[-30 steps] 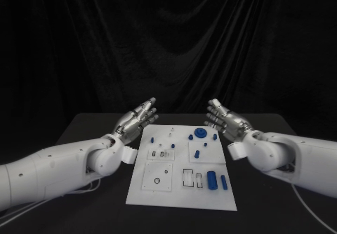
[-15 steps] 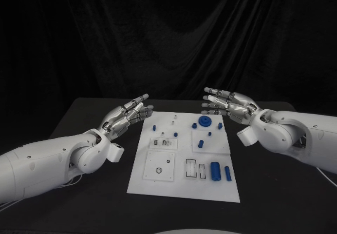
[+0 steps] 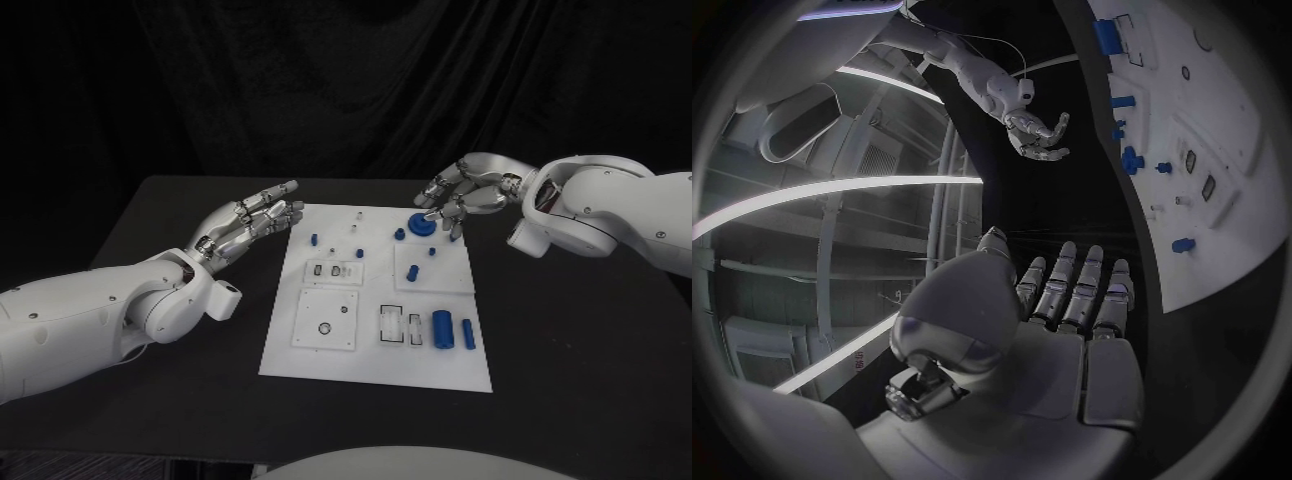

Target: Assemble the parts on the task board

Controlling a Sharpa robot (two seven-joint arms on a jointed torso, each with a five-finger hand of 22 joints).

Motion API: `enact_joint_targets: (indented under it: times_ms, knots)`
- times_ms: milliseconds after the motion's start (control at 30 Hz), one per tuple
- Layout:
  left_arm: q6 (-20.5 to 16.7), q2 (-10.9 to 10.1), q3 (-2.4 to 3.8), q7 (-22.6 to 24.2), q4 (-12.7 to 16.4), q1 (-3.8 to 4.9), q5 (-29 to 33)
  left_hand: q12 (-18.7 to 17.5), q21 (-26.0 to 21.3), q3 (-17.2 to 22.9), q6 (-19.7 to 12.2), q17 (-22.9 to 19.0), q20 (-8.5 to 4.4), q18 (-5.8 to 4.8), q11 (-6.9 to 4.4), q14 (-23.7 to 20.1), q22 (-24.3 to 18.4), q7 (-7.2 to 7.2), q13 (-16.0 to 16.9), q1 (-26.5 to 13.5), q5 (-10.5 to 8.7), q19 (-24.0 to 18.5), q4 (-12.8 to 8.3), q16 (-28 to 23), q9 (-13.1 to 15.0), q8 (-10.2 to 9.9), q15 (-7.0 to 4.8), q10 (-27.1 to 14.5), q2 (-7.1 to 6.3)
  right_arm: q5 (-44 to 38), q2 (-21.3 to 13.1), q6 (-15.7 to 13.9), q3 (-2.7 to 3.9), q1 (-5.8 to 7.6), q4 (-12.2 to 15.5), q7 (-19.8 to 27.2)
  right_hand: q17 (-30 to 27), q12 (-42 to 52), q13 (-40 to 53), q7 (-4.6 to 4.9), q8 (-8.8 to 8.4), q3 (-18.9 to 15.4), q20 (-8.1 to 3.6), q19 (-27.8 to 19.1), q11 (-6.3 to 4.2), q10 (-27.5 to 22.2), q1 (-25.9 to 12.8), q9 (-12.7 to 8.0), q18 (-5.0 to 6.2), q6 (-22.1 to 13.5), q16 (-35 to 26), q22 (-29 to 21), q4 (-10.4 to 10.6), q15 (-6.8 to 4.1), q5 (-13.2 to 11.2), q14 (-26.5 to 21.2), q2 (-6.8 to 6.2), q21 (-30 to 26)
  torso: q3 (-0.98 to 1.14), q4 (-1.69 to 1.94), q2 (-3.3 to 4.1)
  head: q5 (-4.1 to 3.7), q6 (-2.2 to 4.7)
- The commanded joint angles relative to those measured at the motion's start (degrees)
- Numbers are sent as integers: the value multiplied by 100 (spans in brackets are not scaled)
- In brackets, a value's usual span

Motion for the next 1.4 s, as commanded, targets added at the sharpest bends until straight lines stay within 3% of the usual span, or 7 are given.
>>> enact_joint_targets:
  times_ms: [33, 333, 500, 633, 800, 1067, 1400]
  knots:
    - [-226, -66, 7, 1462, 112, 21, -146, 63, -18, 34, 42, -13, -19, 54, 14, -149, -28, 21, -24, 110, 136, -13, 4, -74, 2, 16, -39, -104, 18, -2817, 23, -287, 1, 43, 64, -920, 198, -224, -2, -41, -119, 165, -132, 228, -108, 275, -33, 18, 103, 136, 254, 268, 108, -146, -24, 401, -187, 373, -4, 52, 127, -59, -97]
    - [-191, -336, 23, 1602, 420, 61, -151, 194, -153, 180, -83, -35, -38, 161, -128, -570, -67, 5, -146, 467, 555, -184, -4, -222, -16, -31, -153, -821, -4, -4757, 19, -709, 1, 77, 212, -1278, 764, -685, 12, -204, -417, 678, -276, 467, -239, 731, -166, 112, -32, 131, 857, 1814, 407, -309, 85, 793, -581, 1793, -53, 80, 369, -140, -91]
    - [-109, -451, 27, 1611, 513, 81, -152, 241, -182, 299, -367, -39, -27, 154, -182, -626, -69, 6, -203, 818, 913, -202, -29, -216, -40, -58, -132, -1361, -46, -5058, 75, -822, 1, 79, 194, -1258, 1073, -883, 18, -387, -517, 1092, -293, 433, -258, 902, -218, 192, -103, 160, 1158, 2602, 535, -329, 129, 805, -788, 2412, -93, 147, 560, -212, 20]
    - [-58, -479, 27, 1613, 532, 87, -152, 298, -213, 432, -344, -55, -50, 180, -323, -796, -74, 72, -225, 1079, 1239, -235, -84, -276, -33, -45, -183, -1638, -112, -5130, 128, -836, 1, 73, 147, -1209, 1199, -949, 20, -339, -547, 1235, -291, 465, -255, 976, -287, 223, -145, 178, 1297, 2970, 609, -332, 59, 819, -868, 2686, -124, 221, 690, -305, 150]
    - [9, -498, 26, 1606, 540, 89, -152, 288, -225, 520, -122, -56, -48, 183, -464, -860, -73, 240, -244, 1161, 1298, -243, -84, -288, -4, -2, -181, -1846, -129, -5164, 173, -824, 1, 45, 96, -1158, 1260, -986, 23, -346, -581, 1303, -288, 472, -255, 1003, -343, 236, -163, 154, 1358, 3139, 658, -331, -9, 816, -910, 2807, -144, 257, 756, -400, 213]
    - [56, -518, 25, 1601, 552, 90, -152, 298, -218, 558, -128, -51, -36, 183, -465, -844, -70, 258, -247, 1197, 1345, -226, -103, -273, -8, -6, -168, -1881, -134, -5179, 262, -850, 1, -52, -14, -1070, 1401, -1020, 38, -354, -624, 1427, -283, 510, -253, 1123, -430, 269, -204, 143, 1526, 3494, 724, -333, -138, 853, -978, 3062, -151, 305, 827, -525, 337]
    - [74, -568, 24, 1596, 625, 90, -152, 326, -212, 591, -94, -49, -24, 182, -413, -834, -67, 262, -245, 1220, 1372, -212, -113, -263, -4, -2, -154, -1902, -139, -5182, 238, -802, 1, -96, 40, -1030, 1478, -1045, 43, -386, -660, 1462, -280, 539, -261, 1195, -516, 283, -231, 112, 1612, 3716, 770, -335, -237, 850, -1049, 3215, -156, 267, 809, -447, 295]
